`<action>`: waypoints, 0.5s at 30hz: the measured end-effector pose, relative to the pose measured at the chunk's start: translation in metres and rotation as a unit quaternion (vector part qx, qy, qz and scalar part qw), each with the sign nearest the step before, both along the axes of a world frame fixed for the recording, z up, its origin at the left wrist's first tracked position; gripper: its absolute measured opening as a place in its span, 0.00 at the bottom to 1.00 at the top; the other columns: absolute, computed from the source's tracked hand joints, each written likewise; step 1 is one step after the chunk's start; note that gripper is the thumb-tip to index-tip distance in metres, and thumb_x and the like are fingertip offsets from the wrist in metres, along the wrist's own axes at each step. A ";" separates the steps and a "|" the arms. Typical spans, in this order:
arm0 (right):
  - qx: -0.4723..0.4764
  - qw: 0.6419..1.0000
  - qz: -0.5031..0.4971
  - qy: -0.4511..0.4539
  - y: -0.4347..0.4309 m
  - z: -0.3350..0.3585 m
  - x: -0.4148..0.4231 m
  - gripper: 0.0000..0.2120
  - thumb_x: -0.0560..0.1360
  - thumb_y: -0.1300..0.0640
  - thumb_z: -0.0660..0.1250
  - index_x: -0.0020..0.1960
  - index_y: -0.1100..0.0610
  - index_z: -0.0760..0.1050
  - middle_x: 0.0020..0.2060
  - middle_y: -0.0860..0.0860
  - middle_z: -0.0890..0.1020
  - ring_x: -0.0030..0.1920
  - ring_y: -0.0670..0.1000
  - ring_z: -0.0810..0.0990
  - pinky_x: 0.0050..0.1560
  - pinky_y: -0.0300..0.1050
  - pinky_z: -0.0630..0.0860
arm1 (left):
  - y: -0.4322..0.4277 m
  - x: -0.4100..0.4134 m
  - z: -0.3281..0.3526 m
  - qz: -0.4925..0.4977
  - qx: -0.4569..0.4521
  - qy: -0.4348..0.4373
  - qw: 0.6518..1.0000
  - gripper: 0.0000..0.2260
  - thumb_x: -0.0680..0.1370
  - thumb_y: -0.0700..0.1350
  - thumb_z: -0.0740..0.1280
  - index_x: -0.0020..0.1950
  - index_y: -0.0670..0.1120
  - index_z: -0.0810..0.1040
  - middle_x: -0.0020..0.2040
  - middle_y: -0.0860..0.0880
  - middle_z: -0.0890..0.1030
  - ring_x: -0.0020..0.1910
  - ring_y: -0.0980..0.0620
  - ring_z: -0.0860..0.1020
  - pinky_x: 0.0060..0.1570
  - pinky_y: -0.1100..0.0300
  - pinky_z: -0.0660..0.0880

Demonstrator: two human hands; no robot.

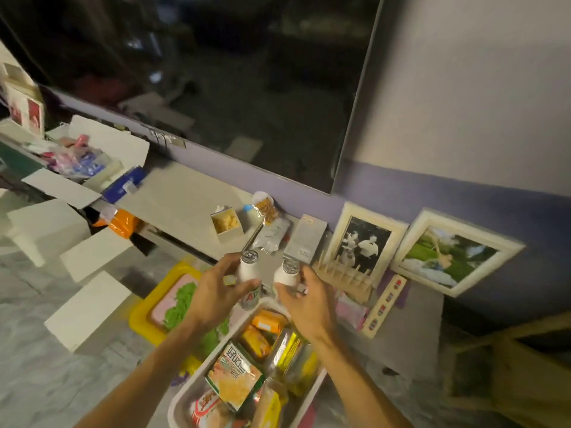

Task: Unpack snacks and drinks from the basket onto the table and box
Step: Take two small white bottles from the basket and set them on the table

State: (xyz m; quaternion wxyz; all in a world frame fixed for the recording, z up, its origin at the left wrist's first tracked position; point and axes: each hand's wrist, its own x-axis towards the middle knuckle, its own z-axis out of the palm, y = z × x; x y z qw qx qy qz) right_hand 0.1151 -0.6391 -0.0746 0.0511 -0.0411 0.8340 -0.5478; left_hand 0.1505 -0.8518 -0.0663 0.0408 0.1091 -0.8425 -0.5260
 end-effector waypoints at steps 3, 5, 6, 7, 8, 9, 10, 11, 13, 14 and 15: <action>-0.011 0.998 -0.022 0.052 0.031 0.090 0.004 0.19 0.73 0.52 0.81 0.62 0.47 0.82 0.55 0.38 0.85 0.56 0.40 0.84 0.51 0.51 0.86 | 0.016 -0.007 0.091 -0.019 0.012 0.046 0.999 0.21 0.73 0.43 0.81 0.63 0.54 0.80 0.54 0.55 0.86 0.57 0.54 0.84 0.52 0.57 0.84; -0.011 0.996 -0.039 0.077 0.055 0.147 0.011 0.18 0.72 0.51 0.81 0.60 0.45 0.81 0.54 0.38 0.85 0.55 0.41 0.84 0.52 0.49 0.86 | 0.035 -0.011 0.149 -0.039 0.010 0.064 0.997 0.21 0.73 0.43 0.81 0.63 0.54 0.81 0.55 0.55 0.86 0.57 0.53 0.84 0.54 0.54 0.84; -0.012 0.994 -0.050 0.092 0.068 0.175 0.017 0.18 0.72 0.51 0.81 0.60 0.44 0.80 0.54 0.38 0.85 0.55 0.42 0.84 0.52 0.48 0.85 | 0.048 -0.013 0.176 -0.056 0.004 0.077 0.995 0.22 0.73 0.44 0.81 0.63 0.54 0.80 0.56 0.55 0.85 0.57 0.53 0.84 0.55 0.53 0.84; -0.008 0.993 -0.064 0.103 0.082 0.201 0.022 0.18 0.72 0.50 0.81 0.60 0.45 0.80 0.54 0.39 0.85 0.55 0.43 0.84 0.52 0.48 0.85 | 0.062 -0.014 0.201 -0.074 -0.008 0.090 0.993 0.22 0.73 0.45 0.81 0.64 0.54 0.80 0.57 0.56 0.85 0.57 0.53 0.84 0.56 0.52 0.84; -0.007 0.991 -0.077 0.112 0.097 0.225 0.027 0.19 0.72 0.50 0.81 0.61 0.45 0.80 0.55 0.39 0.85 0.55 0.43 0.84 0.52 0.47 0.85 | 0.078 -0.014 0.225 -0.092 -0.016 0.101 0.991 0.22 0.73 0.47 0.81 0.64 0.55 0.79 0.57 0.58 0.85 0.57 0.55 0.84 0.56 0.52 0.83; -0.002 0.989 -0.088 0.119 0.112 0.249 0.033 0.20 0.73 0.49 0.80 0.62 0.46 0.80 0.55 0.40 0.85 0.55 0.43 0.84 0.52 0.46 0.85 | 0.094 -0.013 0.249 -0.107 -0.019 0.110 0.988 0.22 0.73 0.49 0.81 0.65 0.57 0.78 0.58 0.59 0.84 0.57 0.56 0.83 0.57 0.52 0.83; 0.003 0.987 -0.100 0.127 0.128 0.269 0.039 0.20 0.73 0.49 0.80 0.62 0.46 0.80 0.55 0.40 0.85 0.54 0.42 0.84 0.51 0.45 0.84 | 0.112 -0.011 0.271 -0.122 -0.018 0.117 0.985 0.23 0.73 0.50 0.80 0.65 0.58 0.78 0.58 0.61 0.84 0.57 0.57 0.83 0.58 0.52 0.83; 0.009 0.984 -0.114 0.137 0.146 0.288 0.046 0.20 0.73 0.48 0.80 0.62 0.46 0.80 0.54 0.41 0.85 0.53 0.42 0.84 0.50 0.44 0.84 | 0.130 -0.010 0.290 -0.137 -0.014 0.125 0.982 0.23 0.73 0.51 0.80 0.65 0.58 0.77 0.58 0.62 0.83 0.58 0.57 0.83 0.59 0.51 0.82; 0.011 0.978 -0.141 0.154 0.185 0.322 0.061 0.18 0.72 0.46 0.80 0.59 0.45 0.80 0.53 0.42 0.85 0.52 0.44 0.85 0.50 0.45 0.84 | 0.168 -0.008 0.323 -0.174 -0.007 0.145 0.974 0.23 0.73 0.53 0.81 0.66 0.58 0.78 0.58 0.61 0.84 0.58 0.58 0.83 0.60 0.49 0.82; 0.011 0.976 -0.151 0.159 0.206 0.336 0.069 0.17 0.72 0.46 0.80 0.58 0.43 0.79 0.53 0.41 0.85 0.51 0.44 0.84 0.50 0.46 0.84 | 0.189 -0.008 0.337 -0.190 -0.005 0.153 0.970 0.24 0.72 0.54 0.81 0.66 0.58 0.78 0.58 0.60 0.85 0.58 0.57 0.83 0.61 0.49 0.82; 0.017 0.973 -0.163 0.162 0.228 0.348 0.078 0.17 0.72 0.47 0.80 0.58 0.43 0.78 0.52 0.40 0.84 0.50 0.44 0.84 0.49 0.45 0.83 | 0.210 -0.006 0.350 -0.205 -0.005 0.161 0.965 0.24 0.72 0.55 0.81 0.66 0.58 0.78 0.58 0.60 0.85 0.58 0.57 0.84 0.61 0.49 0.82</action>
